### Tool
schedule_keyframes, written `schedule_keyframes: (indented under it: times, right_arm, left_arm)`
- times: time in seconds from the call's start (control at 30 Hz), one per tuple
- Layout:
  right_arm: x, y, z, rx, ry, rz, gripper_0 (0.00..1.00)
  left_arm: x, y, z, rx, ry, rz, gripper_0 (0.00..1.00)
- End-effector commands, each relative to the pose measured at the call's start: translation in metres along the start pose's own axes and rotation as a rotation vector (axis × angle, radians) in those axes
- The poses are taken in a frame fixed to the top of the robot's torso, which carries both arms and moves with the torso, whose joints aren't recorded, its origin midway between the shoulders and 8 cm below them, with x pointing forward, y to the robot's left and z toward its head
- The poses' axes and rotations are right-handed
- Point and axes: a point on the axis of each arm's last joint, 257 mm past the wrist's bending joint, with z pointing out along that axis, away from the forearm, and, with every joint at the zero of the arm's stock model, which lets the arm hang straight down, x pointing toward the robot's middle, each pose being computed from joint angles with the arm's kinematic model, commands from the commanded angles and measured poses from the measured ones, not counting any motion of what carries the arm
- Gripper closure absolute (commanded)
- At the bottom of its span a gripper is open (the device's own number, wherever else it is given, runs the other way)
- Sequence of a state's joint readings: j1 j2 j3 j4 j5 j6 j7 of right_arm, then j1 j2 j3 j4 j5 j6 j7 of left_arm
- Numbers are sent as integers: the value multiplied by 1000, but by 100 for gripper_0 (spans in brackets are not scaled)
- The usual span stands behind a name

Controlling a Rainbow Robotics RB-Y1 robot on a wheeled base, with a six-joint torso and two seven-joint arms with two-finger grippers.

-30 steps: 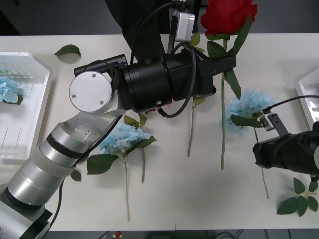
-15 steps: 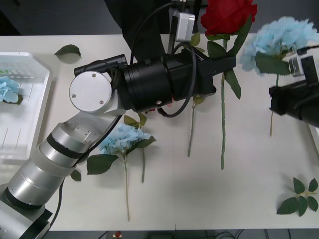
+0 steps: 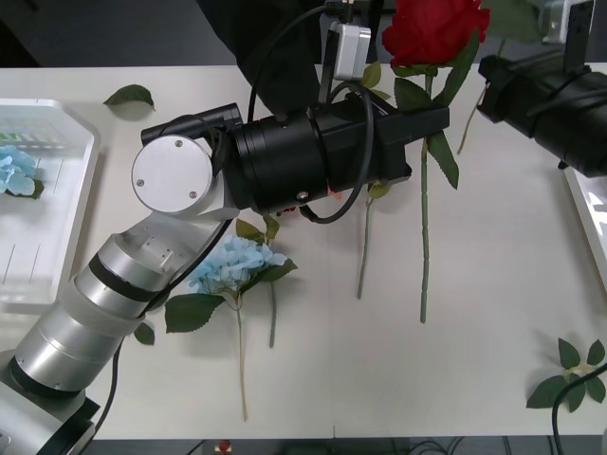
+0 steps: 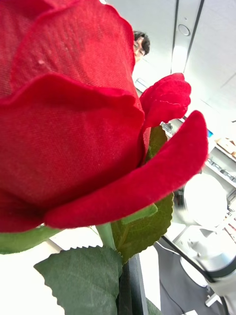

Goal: Place the red flowers into the right box and the blue flowers into the left box. If a person shows an open palm, hand one flower to the person first, then continue sorting.

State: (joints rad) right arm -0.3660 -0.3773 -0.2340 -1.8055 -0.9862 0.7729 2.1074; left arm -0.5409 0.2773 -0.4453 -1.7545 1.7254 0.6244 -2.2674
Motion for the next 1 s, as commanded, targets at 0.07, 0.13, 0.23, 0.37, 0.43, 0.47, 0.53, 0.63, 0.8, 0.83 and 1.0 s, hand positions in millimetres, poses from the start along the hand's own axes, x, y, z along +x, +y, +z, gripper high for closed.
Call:
schedule_keyframes:
  times: [0.07,0.13,0.23,0.37,0.43,0.47,0.53,0.63,0.8,0.83,1.0]
  right_arm:
    - [-70,14,9,-30,-137,-66,100]
    - [-85,22,11,-50,-164,-66,100]
    - [-105,32,13,-76,-200,-75,100]
    - [-124,44,15,-106,-235,-88,100]
    - [-131,47,16,-112,-248,-96,100]
    - [-133,49,16,-116,-250,-98,100]
    - [-135,52,16,-126,-258,-95,100]
    - [-137,56,15,-139,-264,-89,100]
    - [-137,58,15,-146,-267,-94,100]
    - [-137,59,15,-149,-268,-95,100]
    - [-138,62,15,-158,-273,-97,100]
  left_arm:
    - [-15,-7,0,14,-24,44,100]
    - [-16,-7,1,14,-26,44,100]
    - [-15,-6,0,13,-25,45,100]
    - [-15,-7,0,14,-24,44,100]
    - [-15,-7,0,15,-25,43,100]
    - [-15,-7,1,15,-25,44,100]
    - [-14,-7,0,14,-25,43,100]
    - [-14,-7,1,14,-25,45,100]
    - [-14,-7,0,14,-25,49,100]
    - [-15,-6,0,13,-26,50,100]
    - [-15,-6,0,12,-26,50,100]
